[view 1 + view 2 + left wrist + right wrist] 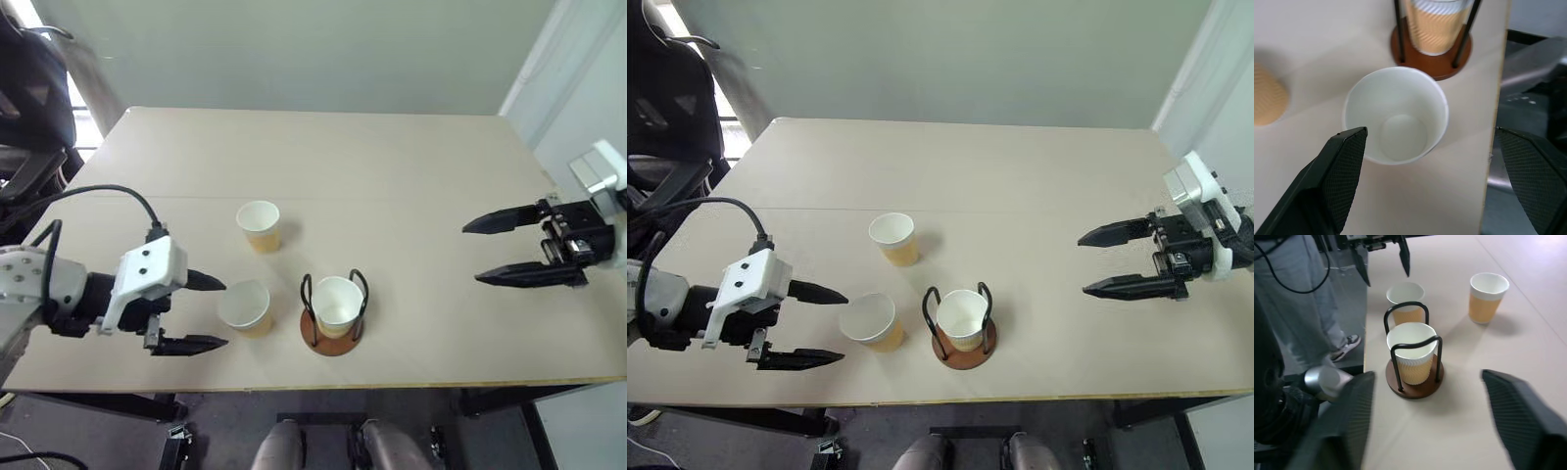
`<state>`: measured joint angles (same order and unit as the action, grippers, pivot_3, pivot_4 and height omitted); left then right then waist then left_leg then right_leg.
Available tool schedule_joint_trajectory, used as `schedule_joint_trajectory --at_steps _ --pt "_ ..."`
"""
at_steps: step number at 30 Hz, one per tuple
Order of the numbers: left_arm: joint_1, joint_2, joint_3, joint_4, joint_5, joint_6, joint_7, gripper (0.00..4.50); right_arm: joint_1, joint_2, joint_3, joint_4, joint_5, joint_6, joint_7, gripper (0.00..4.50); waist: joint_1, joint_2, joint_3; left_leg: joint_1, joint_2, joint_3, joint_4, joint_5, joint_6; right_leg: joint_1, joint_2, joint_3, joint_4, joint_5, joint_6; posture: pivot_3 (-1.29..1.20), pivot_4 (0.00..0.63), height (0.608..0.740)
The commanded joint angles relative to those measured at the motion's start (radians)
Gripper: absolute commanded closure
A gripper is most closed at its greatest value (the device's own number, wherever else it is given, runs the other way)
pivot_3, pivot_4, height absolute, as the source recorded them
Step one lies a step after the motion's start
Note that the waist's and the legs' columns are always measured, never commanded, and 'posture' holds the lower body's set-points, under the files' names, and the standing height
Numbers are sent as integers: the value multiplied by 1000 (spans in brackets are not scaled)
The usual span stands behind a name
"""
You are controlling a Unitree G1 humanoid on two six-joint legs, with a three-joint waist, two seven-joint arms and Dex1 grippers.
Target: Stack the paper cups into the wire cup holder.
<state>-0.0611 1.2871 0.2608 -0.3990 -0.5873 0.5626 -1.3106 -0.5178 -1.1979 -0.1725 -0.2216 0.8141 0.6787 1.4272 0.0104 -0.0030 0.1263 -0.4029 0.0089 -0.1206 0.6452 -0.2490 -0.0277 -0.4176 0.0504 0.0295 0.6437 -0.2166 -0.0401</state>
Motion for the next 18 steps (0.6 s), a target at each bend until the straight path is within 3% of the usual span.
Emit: schedule_joint_trajectory --at_steps 1,9,16,18 --pt "-43 16 -45 34 42 -41 -32 0 12 -25 -98 -33 23 13 -13 21 1 0 0 0 0 0 0 1 1 0 0 0 0 0 1 0 150 740" --pt "-134 -10 -183 91 132 -93 -58 0 -3 -14 -206 -68 96 63 -74 21 5 0 0 0 -1 -1 2 0 5 0 0 1 -1 -1 3 0 150 740" --pt "-231 -57 -280 148 204 -130 -73 0 9 -28 -225 -103 93 81 -104 21 7 0 0 0 -1 -1 2 -1 6 0 0 1 -1 -1 5 0 150 740" --pt "-255 -65 -298 163 215 -136 -84 375 11 -29 -227 -112 93 85 -114 0 7 0 0 0 -1 -1 2 -1 6 0 0 1 -1 -1 5 0 150 740"
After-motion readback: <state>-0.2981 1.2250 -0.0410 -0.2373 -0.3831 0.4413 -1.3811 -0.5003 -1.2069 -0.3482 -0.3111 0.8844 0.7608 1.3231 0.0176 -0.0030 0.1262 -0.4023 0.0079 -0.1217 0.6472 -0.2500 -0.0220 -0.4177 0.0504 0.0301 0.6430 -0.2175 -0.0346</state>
